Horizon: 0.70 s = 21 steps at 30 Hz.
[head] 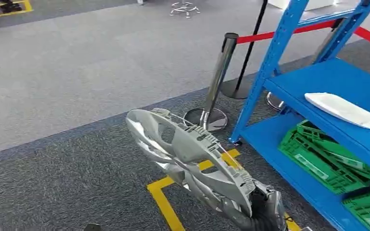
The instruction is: Take the parts from the cabinet and place them on the table.
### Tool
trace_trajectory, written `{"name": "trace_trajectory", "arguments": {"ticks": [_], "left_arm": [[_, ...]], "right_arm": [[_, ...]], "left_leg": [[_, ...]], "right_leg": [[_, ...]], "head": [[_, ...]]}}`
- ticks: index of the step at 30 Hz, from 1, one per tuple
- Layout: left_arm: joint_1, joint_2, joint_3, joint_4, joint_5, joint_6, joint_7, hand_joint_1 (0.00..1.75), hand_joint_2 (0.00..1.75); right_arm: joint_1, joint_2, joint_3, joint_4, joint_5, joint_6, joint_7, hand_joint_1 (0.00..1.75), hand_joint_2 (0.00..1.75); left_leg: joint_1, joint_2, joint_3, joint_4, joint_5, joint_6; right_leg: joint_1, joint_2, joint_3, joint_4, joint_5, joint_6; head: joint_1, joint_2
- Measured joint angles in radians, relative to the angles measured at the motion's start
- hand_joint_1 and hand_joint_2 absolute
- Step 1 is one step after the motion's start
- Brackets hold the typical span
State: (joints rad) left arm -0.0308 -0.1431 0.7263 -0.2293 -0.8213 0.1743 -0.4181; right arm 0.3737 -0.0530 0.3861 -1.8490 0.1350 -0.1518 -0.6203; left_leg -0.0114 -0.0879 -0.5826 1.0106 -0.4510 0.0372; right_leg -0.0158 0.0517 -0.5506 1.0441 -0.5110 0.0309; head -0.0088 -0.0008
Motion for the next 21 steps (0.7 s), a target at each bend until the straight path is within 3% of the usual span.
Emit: {"name": "trace_trajectory", "arguments": {"ticks": [1,4,5,6,7,8,10,11,12,14,15,16,17,20,21], "left_arm": [[-0.002,0.000,0.000,0.000,-0.002,-0.002,-0.001,0.00,1.75],[0.003,0.001,0.000,0.000,-0.005,-0.006,-0.003,0.00,1.75],[0.006,0.002,0.001,0.000,-0.006,-0.007,-0.003,0.00,1.75],[0.009,0.006,0.001,0.000,-0.006,-0.007,-0.003,0.00,1.75],[0.008,0.005,0.001,0.000,-0.006,-0.008,-0.003,0.00,1.75],[0.006,0.005,0.001,0.000,-0.006,-0.008,-0.003,0.00,1.75],[0.003,0.006,0.002,0.000,-0.007,-0.008,-0.003,0.00,1.75],[0.003,0.006,0.002,0.000,-0.007,-0.008,-0.003,0.00,1.75],[0.006,0.006,0.002,0.000,-0.007,-0.008,-0.003,0.00,1.75],[0.007,0.006,0.002,0.000,-0.007,-0.008,-0.003,0.00,1.75],[0.006,0.007,0.002,0.000,-0.007,-0.008,-0.003,0.00,1.75],[0.003,0.007,0.002,0.000,-0.007,-0.008,-0.003,0.00,1.75],[0.001,0.007,0.002,0.000,-0.007,-0.008,-0.003,0.00,1.75],[0.008,0.008,0.002,0.000,-0.007,-0.007,-0.003,0.00,1.75],[0.010,0.008,0.002,0.000,-0.007,-0.006,-0.003,0.00,1.75]], "right_arm": [[0.000,0.000,0.000,0.000,0.001,-0.002,0.001,1.75,1.75],[0.001,-0.001,0.001,-0.001,0.006,-0.004,0.004,1.75,1.75],[0.001,-0.001,0.002,-0.001,0.009,-0.005,0.006,1.75,1.75],[-0.001,-0.001,0.003,-0.001,0.009,-0.007,0.008,1.75,1.75],[0.000,-0.001,0.003,-0.001,0.009,-0.010,0.008,1.75,1.75],[0.001,-0.001,0.003,-0.001,0.009,-0.011,0.008,1.75,1.75],[0.001,-0.001,0.003,-0.001,0.009,-0.013,0.010,1.75,1.75],[0.001,-0.001,0.003,-0.001,0.009,-0.013,0.010,1.75,1.75],[0.001,-0.001,0.005,-0.001,0.010,-0.013,0.010,1.75,1.75],[0.001,-0.001,0.008,-0.001,0.010,-0.013,0.010,1.75,1.75],[0.000,-0.001,0.008,-0.001,0.010,-0.013,0.010,1.75,1.75],[0.001,-0.001,0.009,-0.001,0.010,-0.013,0.010,1.75,1.75],[0.000,-0.001,0.009,-0.001,0.010,-0.014,0.010,1.75,1.75],[-0.002,-0.001,0.010,-0.001,0.011,-0.013,0.010,1.75,1.75],[-0.004,-0.002,0.010,-0.001,0.011,-0.013,0.010,1.75,1.75]], "left_leg": [[-0.006,-0.010,-0.006,0.008,-0.002,-0.006],[0.005,-0.042,-0.022,0.007,0.010,-0.026],[0.002,-0.052,-0.024,0.008,0.010,-0.030],[0.001,-0.016,-0.027,0.022,0.000,-0.032],[-0.002,0.033,-0.044,0.060,-0.029,-0.038],[0.001,0.059,-0.078,0.131,-0.068,-0.045],[0.009,0.076,-0.149,0.281,-0.129,-0.054],[0.013,0.076,-0.162,0.309,-0.131,-0.057],[0.016,0.078,-0.151,0.291,-0.111,-0.058],[0.018,0.094,-0.076,0.149,-0.032,-0.056],[0.016,0.127,-0.026,0.057,0.006,-0.052],[0.002,0.175,-0.005,0.021,-0.014,-0.048],[0.003,0.159,-0.009,0.016,-0.009,-0.037],[-0.003,0.127,-0.015,0.011,-0.009,-0.021],[0.007,0.115,-0.005,0.000,-0.002,-0.012]], "right_leg": [[-0.004,0.034,0.009,-0.024,-0.017,-0.002],[0.004,0.009,0.017,-0.026,-0.014,-0.014],[-0.002,-0.002,0.019,-0.033,-0.009,-0.021],[-0.005,-0.019,0.023,-0.039,-0.005,-0.026],[-0.004,-0.029,0.026,-0.041,-0.007,-0.032],[-0.003,-0.045,0.027,-0.040,-0.008,-0.034],[-0.001,-0.077,0.028,-0.040,-0.011,-0.037],[-0.001,-0.091,0.028,-0.040,-0.013,-0.036],[-0.001,-0.103,0.030,-0.040,-0.015,-0.036],[-0.001,-0.128,0.038,-0.040,-0.021,-0.031],[-0.001,-0.139,0.044,-0.040,-0.025,-0.026],[0.005,-0.149,0.044,-0.040,-0.029,-0.019],[0.007,-0.157,0.043,-0.039,-0.033,-0.012],[0.005,-0.186,0.058,-0.047,-0.035,0.006],[0.000,-0.164,0.049,-0.034,-0.052,0.014]], "head": [[-0.001,0.000],[-0.001,0.000],[-0.002,0.000],[0.000,0.000],[-0.013,0.000],[-0.013,0.000],[-0.013,0.000],[-0.014,0.000],[-0.014,0.000],[-0.014,0.000],[-0.014,0.000],[-0.013,0.000],[-0.013,0.000],[-0.012,0.000],[-0.008,0.000]]}}
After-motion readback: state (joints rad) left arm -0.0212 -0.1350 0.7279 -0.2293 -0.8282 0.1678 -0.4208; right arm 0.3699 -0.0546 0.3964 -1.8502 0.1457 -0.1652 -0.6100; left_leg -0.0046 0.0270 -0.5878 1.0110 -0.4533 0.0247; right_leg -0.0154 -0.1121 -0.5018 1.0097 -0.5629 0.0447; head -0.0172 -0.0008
